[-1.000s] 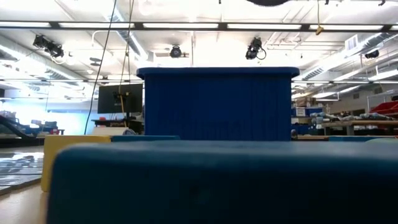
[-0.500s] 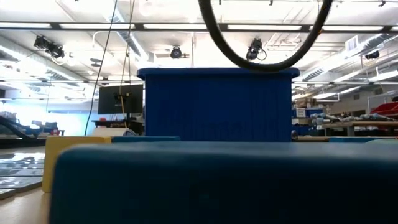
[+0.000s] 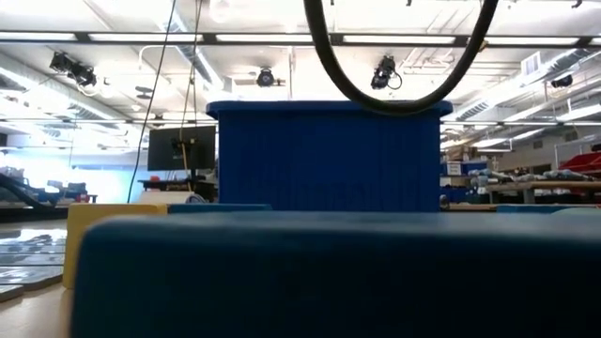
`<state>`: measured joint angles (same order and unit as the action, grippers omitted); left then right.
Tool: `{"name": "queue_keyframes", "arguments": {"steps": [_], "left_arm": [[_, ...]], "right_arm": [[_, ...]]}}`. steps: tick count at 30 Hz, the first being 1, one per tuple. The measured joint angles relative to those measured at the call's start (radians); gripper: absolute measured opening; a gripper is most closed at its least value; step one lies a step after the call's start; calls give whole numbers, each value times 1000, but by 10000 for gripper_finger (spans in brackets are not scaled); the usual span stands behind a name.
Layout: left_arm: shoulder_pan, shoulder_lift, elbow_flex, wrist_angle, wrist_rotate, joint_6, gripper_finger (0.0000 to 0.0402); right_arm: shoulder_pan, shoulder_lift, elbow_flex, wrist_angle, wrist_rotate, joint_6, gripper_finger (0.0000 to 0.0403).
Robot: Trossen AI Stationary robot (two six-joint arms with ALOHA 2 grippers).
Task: Sort Items/Unsort Items
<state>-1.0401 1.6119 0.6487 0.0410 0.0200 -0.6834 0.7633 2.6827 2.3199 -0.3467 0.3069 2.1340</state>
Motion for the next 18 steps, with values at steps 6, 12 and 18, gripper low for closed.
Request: {"name": "queue_keyframes", "arguments": {"steps": [6, 12, 18], "left_arm": [[0, 0, 0, 4, -9, -25, 0], [0, 0, 0, 31, -59, -79, 0], [1, 0, 0, 35, -68, -80, 0]], "right_arm": [[-5, 0, -1, 1, 6, -34, 231], [8, 0, -2, 32, 128, -81, 231], [19, -9, 38, 36, 151, -152, 231]]}}
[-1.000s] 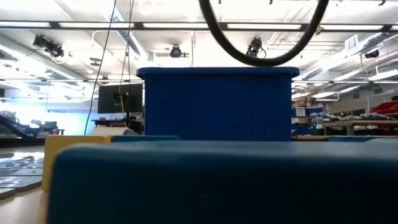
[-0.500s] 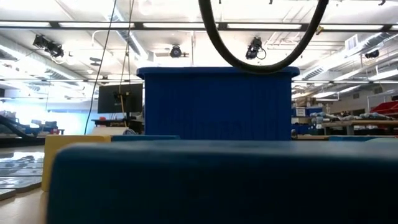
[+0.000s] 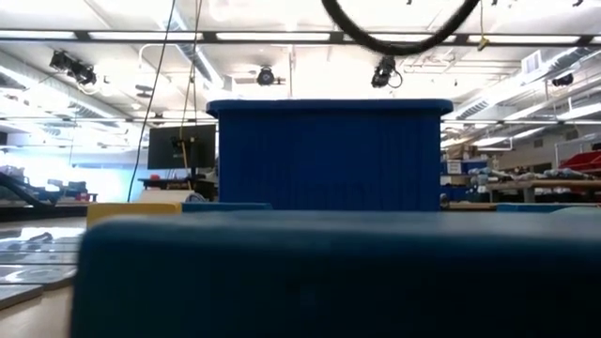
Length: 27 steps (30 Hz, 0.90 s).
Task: Sort Items/Unsort Items
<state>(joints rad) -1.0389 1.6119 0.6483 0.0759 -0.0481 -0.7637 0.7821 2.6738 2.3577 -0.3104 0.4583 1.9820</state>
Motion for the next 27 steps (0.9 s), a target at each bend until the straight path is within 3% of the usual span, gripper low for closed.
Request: {"name": "queue_keyframes", "arguments": {"steps": [11, 16, 21, 27], "left_arm": [[0, 0, 0, 0, 5, -7, 0], [0, 0, 0, 0, 0, -8, 0], [4, -1, 0, 0, -5, -14, 0], [13, 8, 0, 12, -5, -34, 0]], "right_arm": [[69, -79, 3, 64, 19, -103, 228], [69, -51, -6, 35, -66, -62, 228], [48, -23, 3, 101, -84, 45, 229], [26, 40, -6, 138, -86, 65, 250]]}}
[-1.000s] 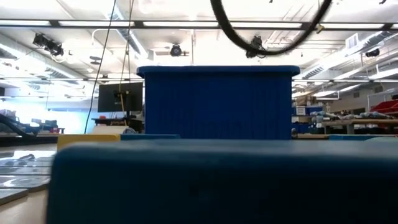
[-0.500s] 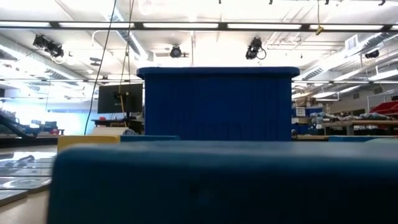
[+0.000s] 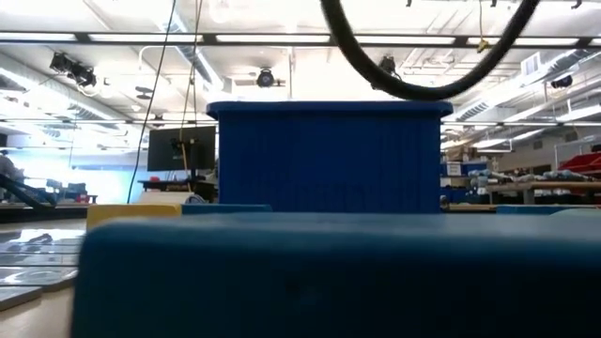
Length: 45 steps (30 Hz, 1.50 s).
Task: Sort Items/Unsort Items
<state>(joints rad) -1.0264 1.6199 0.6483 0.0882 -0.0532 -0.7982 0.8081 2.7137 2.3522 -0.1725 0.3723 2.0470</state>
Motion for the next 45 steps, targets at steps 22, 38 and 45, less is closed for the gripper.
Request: {"name": "queue_keyframes", "arguments": {"steps": [22, 38, 45], "left_arm": [[12, 7, 0, 25, 21, 1, 0], [21, -51, 43, 22, -23, 1, 0], [75, -240, 45, -26, -146, 56, 0]], "right_arm": [[-28, 23, 1, 107, 84, -133, 229], [-112, -265, 3, -207, 99, -580, 66], [-180, -367, 3, -366, 93, -876, 21]]}}
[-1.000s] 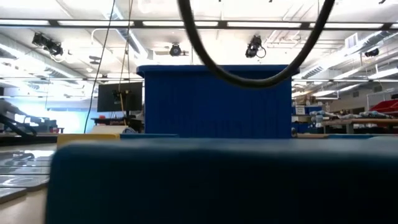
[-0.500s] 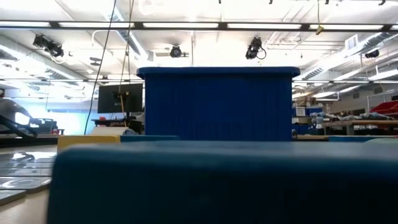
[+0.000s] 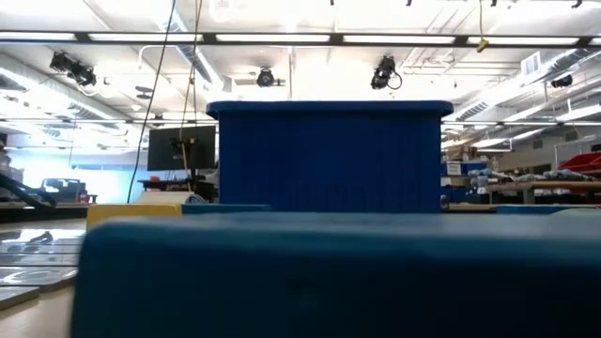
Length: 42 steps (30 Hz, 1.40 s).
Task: Sort Items/Unsort Items
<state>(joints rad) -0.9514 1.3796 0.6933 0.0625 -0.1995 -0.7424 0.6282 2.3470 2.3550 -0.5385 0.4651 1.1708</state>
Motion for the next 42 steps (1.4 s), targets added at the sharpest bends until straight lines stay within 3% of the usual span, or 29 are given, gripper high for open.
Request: {"name": "queue_keyframes", "arguments": {"steps": [9, 15, 21, 25, 31, 37, 42], "left_arm": [[123, -262, 0, -200, -59, 29, 0], [186, -380, 0, -423, -65, -51, 0], [195, -389, -18, -659, -50, -216, 0], [197, -388, -71, -649, -37, -304, 0], [199, -388, -198, -504, 12, -317, 0], [200, -388, -329, -350, 18, -368, 0], [211, -388, -393, -314, 21, -430, 0]], "right_arm": [[-116, -131, 0, -236, -37, -348, 3], [-242, -162, 1, -283, -186, -541, 1], [-373, -132, -18, -372, -344, -644, 5], [-443, -122, -87, -412, -402, -649, 10], [-496, -120, -271, -289, -546, -657, 31], [-515, -121, -446, -90, -616, -649, 85], [-531, -122, -560, 6, -629, -626, 142]]}}
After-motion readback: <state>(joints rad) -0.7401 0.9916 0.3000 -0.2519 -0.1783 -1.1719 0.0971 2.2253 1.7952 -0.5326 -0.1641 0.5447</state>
